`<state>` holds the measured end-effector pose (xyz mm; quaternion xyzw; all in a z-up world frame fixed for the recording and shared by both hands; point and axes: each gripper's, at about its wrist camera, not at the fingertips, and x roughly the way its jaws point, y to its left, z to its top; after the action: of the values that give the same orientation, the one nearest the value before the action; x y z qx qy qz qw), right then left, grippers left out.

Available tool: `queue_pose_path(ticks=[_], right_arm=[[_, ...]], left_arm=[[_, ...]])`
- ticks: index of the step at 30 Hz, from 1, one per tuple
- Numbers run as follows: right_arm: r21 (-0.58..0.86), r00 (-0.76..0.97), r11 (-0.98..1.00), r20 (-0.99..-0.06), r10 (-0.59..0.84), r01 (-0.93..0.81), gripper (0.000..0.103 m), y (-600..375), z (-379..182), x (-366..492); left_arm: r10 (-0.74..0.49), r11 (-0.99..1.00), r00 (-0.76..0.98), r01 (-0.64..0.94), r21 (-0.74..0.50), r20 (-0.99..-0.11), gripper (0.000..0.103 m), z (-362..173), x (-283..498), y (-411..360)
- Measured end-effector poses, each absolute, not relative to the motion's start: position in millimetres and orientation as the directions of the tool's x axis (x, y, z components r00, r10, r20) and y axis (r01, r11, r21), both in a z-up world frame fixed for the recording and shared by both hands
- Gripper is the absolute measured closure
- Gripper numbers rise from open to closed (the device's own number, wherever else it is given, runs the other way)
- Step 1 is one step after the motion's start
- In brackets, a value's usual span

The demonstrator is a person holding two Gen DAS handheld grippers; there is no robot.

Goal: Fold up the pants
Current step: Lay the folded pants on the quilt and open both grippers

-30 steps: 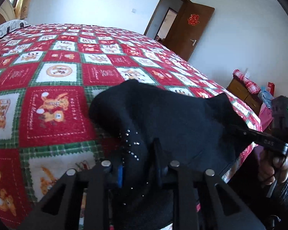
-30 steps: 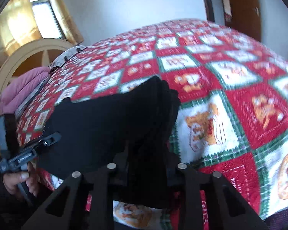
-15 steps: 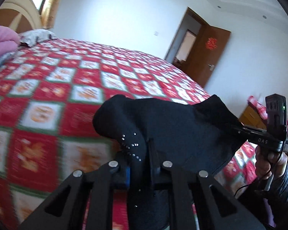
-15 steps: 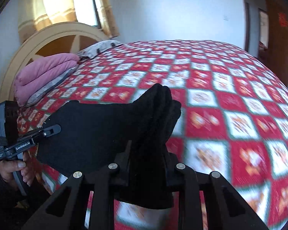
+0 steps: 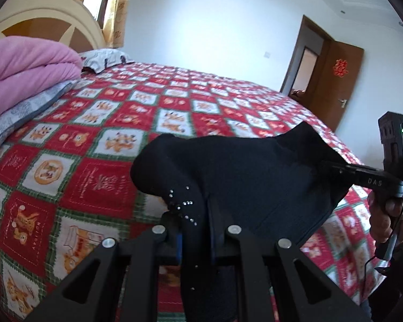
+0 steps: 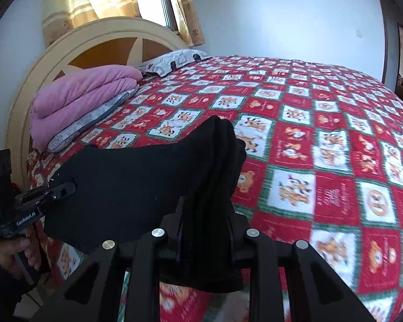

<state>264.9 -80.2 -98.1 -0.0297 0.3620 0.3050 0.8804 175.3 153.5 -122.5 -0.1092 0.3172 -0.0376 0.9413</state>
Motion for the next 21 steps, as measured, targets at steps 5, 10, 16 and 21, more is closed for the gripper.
queue_pose_path(ticks=[5,10,16,21], right_arm=[[0.172,0.532,0.821,-0.686,0.497,-0.545,0.078,-68.1,-115.0,283.5],[0.223,0.484,0.835,-0.728,0.486,-0.503,0.077,-76.9,-135.7,302.5],[0.322,0.424,0.838,-0.748,0.511,-0.441,0.068,-94.1,-157.8,317.4],[0.270,0.446,0.855,-0.761,0.471,-0.443,0.058,-92.2,-157.6,314.2]], left_arm=[[-0.136,0.974,0.779,-0.010,-0.228,-0.612,0.085,-140.6,182.8,159.8],[-0.091,0.981,0.770,-0.040,-0.190,-0.632,0.048,-152.9,185.2,158.0],[-0.059,0.976,0.769,-0.090,-0.198,-0.636,0.024,-159.5,184.3,165.7],[-0.030,0.970,0.766,-0.133,-0.204,-0.643,0.008,-163.2,181.6,171.9]])
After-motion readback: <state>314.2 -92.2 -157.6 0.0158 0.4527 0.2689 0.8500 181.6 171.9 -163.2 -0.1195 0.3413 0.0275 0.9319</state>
